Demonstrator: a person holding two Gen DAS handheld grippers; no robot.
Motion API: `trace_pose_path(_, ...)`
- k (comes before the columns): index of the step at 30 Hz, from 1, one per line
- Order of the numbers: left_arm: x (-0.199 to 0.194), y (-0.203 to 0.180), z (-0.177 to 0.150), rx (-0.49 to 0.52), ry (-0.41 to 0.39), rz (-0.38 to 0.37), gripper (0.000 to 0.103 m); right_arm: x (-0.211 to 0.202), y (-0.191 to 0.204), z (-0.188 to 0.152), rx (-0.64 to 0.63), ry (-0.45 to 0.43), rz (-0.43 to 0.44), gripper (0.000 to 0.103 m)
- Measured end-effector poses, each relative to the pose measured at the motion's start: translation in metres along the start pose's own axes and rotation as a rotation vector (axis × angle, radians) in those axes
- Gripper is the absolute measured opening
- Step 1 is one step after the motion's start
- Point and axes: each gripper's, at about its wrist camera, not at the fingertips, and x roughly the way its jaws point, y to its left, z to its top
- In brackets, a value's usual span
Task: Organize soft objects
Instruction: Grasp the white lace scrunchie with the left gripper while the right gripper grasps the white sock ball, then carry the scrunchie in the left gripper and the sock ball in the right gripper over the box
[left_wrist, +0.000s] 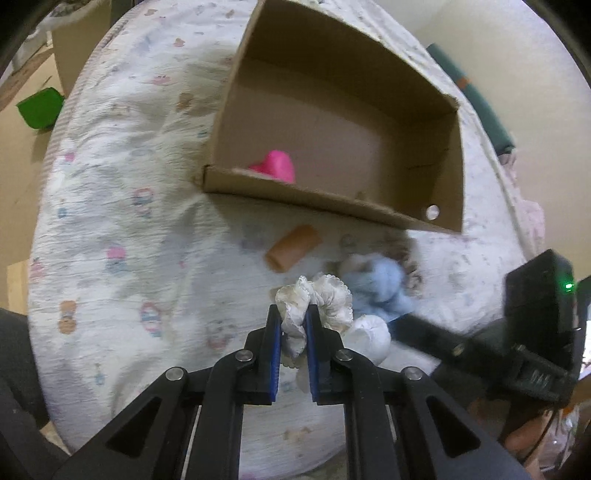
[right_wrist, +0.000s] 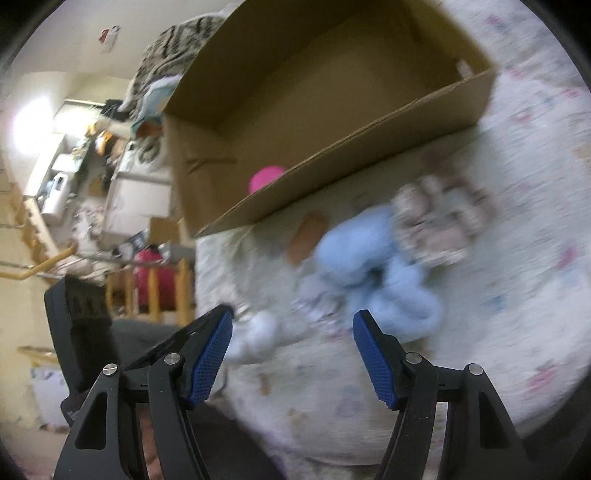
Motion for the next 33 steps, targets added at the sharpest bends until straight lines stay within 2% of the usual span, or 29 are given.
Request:
trace_pose_path(2,0.0,-0.001,0.001,-0.006,-0.003,-0.019,0.011,0.007,0.004,-0.001,-0.007,0.013,0.024,0.071)
trace_pose_path(3,0.0,-0.001,0.002,-0.011,-0.003,-0.025,0.011,0.01,0.007,-0.001,-0.018,0.021,0.028,0.061)
trace_pose_path(4,0.001,0.0,0.002,-0.012,-0.001,-0.024,0.011,0.012,0.009,-0.001,-0.033,0.03,0.03,0.046)
trace_pose_path(7,0.003,0.003,0.002,-0.018,0.007,-0.005,0.011,0.013,0.017,-0.004,-0.093,0.013,0.001,0.03)
trace_pose_path(11,0.002,0.004,0.001,-0.008,-0.006,0.051,0.011,0.004,0.026,-0.007,-0.173,-0.044,-0.071,0.027)
trace_pose_path(15,0.003,0.01,0.001,-0.018,-0.004,0.097,0.011,-0.008,0.022,-0.004,-0.172,-0.094,-0.099,0.026)
trace_pose_path(26,-0.001,0.015,-0.001,-0.021,-0.015,0.135,0.011,-0.033,0.019,0.0,-0.165,-0.184,-0.131,0.026)
trace_pose_path(33,-0.022,0.011,0.004,0.009,-0.073,0.2,0.011,-0.064,0.035,-0.002,-0.203,-0.283,-0.146,0.026)
